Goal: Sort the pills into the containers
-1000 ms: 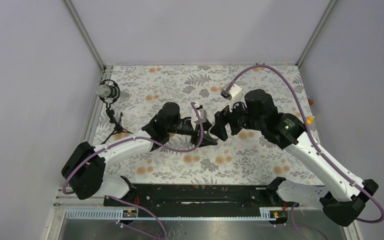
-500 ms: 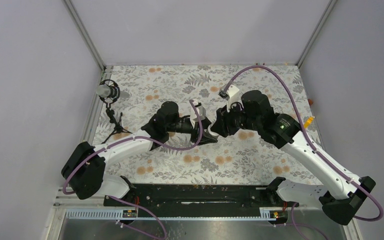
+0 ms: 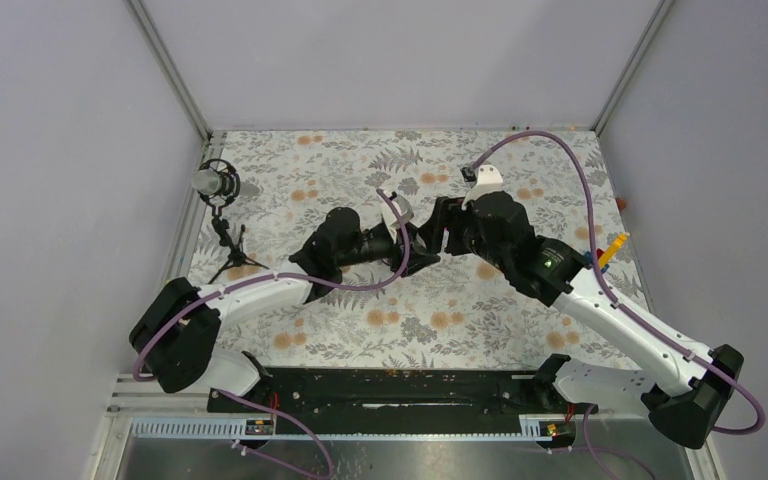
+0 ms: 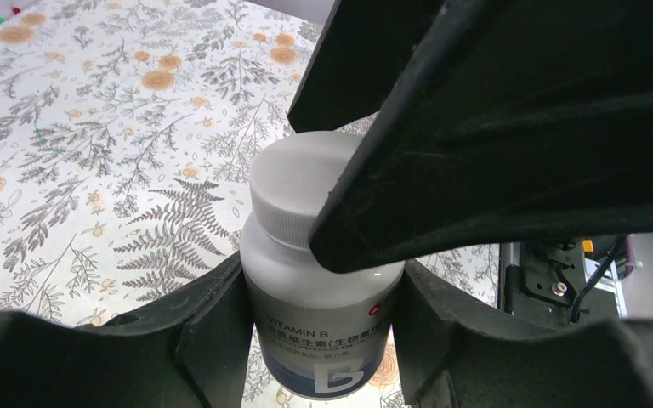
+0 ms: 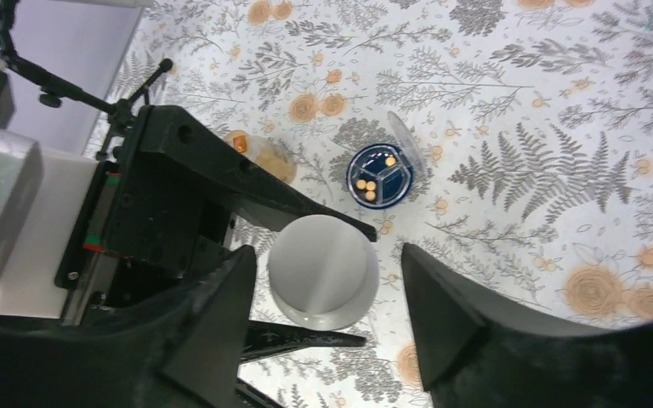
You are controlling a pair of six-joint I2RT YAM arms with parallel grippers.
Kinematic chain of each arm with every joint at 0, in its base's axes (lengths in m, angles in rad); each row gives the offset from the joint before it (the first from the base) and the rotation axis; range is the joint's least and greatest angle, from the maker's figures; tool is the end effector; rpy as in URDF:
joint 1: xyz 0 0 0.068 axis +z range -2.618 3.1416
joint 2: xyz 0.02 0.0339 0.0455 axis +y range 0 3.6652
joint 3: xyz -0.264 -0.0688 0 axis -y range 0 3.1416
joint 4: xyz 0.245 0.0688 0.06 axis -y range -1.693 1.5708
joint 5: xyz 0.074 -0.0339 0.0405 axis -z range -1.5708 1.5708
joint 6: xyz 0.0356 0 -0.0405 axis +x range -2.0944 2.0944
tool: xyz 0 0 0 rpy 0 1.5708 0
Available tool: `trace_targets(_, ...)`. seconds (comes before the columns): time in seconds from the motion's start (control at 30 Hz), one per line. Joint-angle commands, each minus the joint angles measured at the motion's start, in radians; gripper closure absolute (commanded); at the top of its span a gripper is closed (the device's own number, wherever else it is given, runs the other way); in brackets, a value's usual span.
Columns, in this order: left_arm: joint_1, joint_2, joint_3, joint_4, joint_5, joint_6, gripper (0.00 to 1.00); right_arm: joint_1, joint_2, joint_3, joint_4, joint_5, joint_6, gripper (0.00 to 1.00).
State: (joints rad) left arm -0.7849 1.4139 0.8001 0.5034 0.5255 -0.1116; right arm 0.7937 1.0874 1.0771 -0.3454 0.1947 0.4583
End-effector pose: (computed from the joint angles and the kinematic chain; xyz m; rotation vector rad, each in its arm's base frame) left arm 0.2122 -0.2372 0.2706 0.9717 1.5061 -1.0985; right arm 0.1767 0.1699 0.3668 -0.1969 1.9648 0.6466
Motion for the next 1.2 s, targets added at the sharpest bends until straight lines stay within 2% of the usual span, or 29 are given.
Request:
trace_targets(0.0,-0.005,-0.006,-0.022,0.17,-0.036,-0.023,1.0,-0.007,-0.026,0.013,0.022,0.042,-0.014,0.25)
trace_targets(0.23,-0.005,0.007,-0.025,0.233,0.022,-0.037,0.86,-0.007,0.013,0.047,-0.038,-0.137,-0.075,0.19)
trace_targets(0.33,-0.005,0.001,-0.035,0.265,0.037,-0.044,0.78,-0.007,0.065,0.081,-0.083,-0.153,-0.084,0.2)
trace_targets(0.5,-0.005,-0.016,-0.055,0.278,0.033,-0.038,0.61,-0.014,0.095,0.112,-0.124,-0.114,-0.077,0.49)
trace_targets(0.63,-0.005,-0.022,-0.069,0.296,0.014,-0.035,0.52,-0.034,0.093,0.113,-0.144,-0.1,-0.065,0.65)
trace_targets(0.77,-0.005,-0.019,-0.071,0.293,-0.032,-0.037,0.3,-0.07,0.07,0.09,-0.151,-0.019,-0.041,0.69)
trace_targets(0.8,-0.005,-0.019,-0.072,0.288,-0.044,-0.037,0.06,-0.081,0.063,0.08,-0.151,0.026,-0.037,0.69)
trace_targets(0.83,-0.005,-0.019,-0.073,0.28,-0.063,-0.034,0.02,-0.093,0.054,0.07,-0.151,0.056,-0.036,0.69)
trace_targets(0.97,-0.002,-0.029,-0.075,0.18,-0.194,-0.02,0.01,-0.184,0.034,0.003,-0.139,0.166,-0.021,0.69)
trace_targets(1.17,0.004,-0.082,-0.035,-0.04,-0.432,-0.103,0.01,-0.312,0.048,-0.192,0.038,0.325,0.031,0.67)
